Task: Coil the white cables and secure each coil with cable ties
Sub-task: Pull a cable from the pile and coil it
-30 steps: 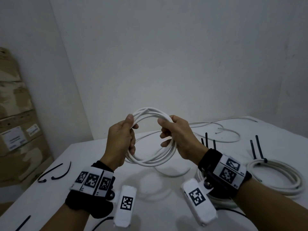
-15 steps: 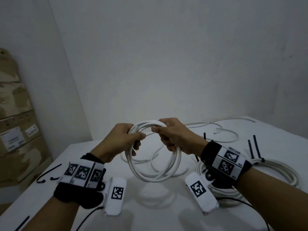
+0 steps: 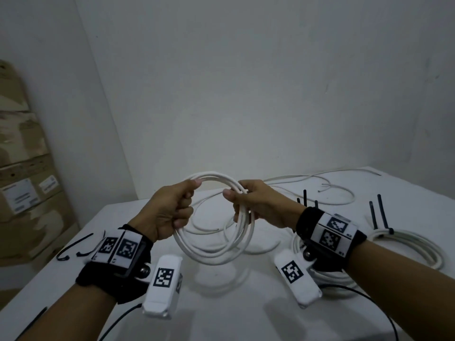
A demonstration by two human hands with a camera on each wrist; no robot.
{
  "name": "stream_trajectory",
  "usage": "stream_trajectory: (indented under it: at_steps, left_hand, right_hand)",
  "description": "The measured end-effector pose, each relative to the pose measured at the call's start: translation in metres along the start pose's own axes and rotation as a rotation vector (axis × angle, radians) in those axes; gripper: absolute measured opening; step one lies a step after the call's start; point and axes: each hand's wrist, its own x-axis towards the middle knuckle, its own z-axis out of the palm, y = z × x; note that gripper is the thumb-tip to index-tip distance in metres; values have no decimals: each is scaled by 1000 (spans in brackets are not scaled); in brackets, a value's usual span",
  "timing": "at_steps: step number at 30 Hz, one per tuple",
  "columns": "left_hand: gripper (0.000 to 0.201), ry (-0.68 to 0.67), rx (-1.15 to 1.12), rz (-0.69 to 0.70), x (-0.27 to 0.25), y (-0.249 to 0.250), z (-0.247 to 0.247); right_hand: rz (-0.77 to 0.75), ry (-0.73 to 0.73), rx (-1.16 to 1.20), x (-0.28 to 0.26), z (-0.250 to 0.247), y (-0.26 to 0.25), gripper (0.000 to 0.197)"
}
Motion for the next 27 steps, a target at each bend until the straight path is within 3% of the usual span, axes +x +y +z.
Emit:
stream_trajectory:
  at_steps: [3,5,9,14,17,20,24,27]
  left_hand:
    - [38,30,-58,-8,1,-1,-7]
    - [38,18,-60,-18,2,-2,-11]
    - [37,-99,-71,-95,-1,-9,-16]
    - [34,-198,-303,-56,-8,-17,-18]
    - [63,-282,-609,-84,-10,-23,-29]
    - [80,-169,-822,-79,-10,-37,-30]
    - [91,33,-863,-188,-15,-62,-18]
    - [95,-35,-725,-173,-25,-69,-5]
  right_hand:
    - [89,-78,374,1,13,7,17]
    - [128,-36,543,4,20,5,15]
    - [165,88,609,12,22,-2,20]
    - [184,149,727,17,19,-10,28]
    - [187,141,811,16,13,-12,30]
    - [163,143,882,16,5,-15,34]
    - [110,171,975,17,-2,-16,33]
    - [81,200,1006,19,-2,-14,32]
